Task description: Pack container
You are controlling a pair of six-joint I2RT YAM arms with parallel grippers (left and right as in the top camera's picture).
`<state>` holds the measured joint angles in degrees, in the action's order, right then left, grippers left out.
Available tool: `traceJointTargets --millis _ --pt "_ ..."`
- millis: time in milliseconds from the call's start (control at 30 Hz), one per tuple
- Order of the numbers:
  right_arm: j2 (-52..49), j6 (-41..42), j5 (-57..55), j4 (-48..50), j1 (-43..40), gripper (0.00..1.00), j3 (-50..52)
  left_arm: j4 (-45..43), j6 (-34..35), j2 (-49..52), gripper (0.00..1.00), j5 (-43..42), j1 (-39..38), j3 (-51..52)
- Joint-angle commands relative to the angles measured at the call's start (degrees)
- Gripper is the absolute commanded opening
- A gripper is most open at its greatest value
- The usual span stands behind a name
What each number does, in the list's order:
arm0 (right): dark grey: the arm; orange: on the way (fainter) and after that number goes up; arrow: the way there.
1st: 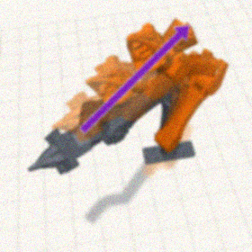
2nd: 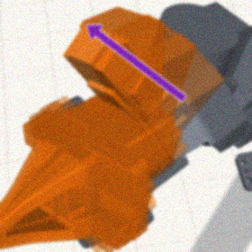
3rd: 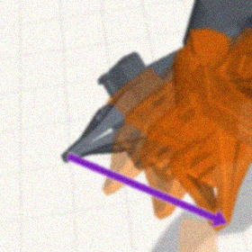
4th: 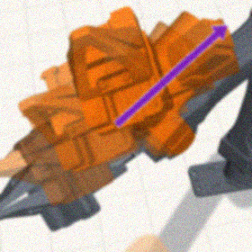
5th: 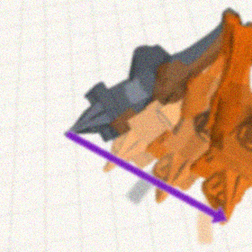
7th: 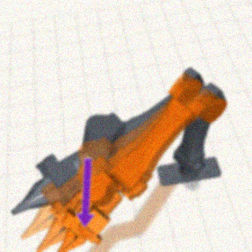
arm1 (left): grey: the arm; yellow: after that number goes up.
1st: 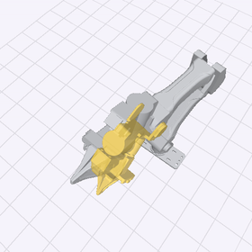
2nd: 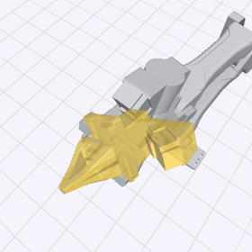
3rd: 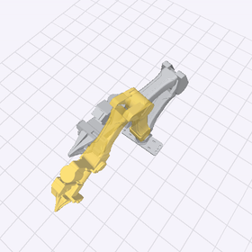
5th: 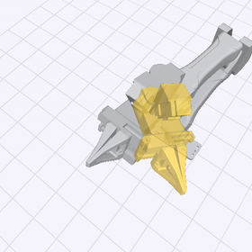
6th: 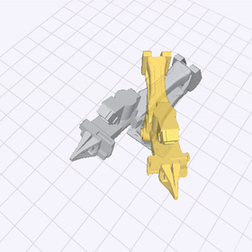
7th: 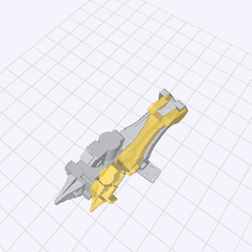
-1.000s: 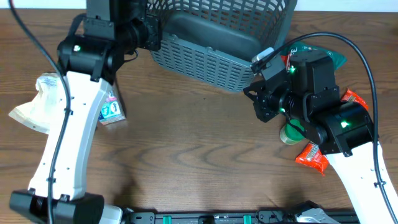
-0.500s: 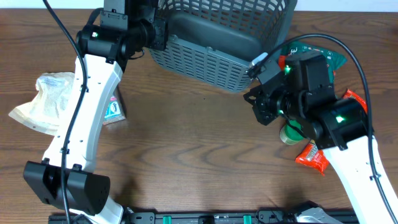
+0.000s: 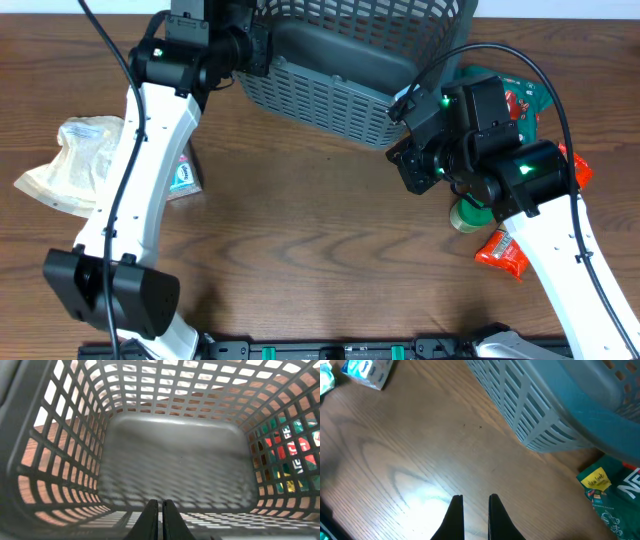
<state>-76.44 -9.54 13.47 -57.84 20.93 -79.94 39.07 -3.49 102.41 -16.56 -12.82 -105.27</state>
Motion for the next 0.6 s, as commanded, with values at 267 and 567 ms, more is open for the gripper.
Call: traceJointTargets --millis 267,567 --pt "-0.39 -0.68 -2.69 1.42 0.48 0.01 -0.9 -0.52 -1.01 2.71 0.06 1.81 0.04 -0.98" --pt "-3.32 0.7 -7.32 6.01 0.48 0.01 -0.9 -0.13 -1.01 2.71 0.06 1.81 0.04 -0.98"
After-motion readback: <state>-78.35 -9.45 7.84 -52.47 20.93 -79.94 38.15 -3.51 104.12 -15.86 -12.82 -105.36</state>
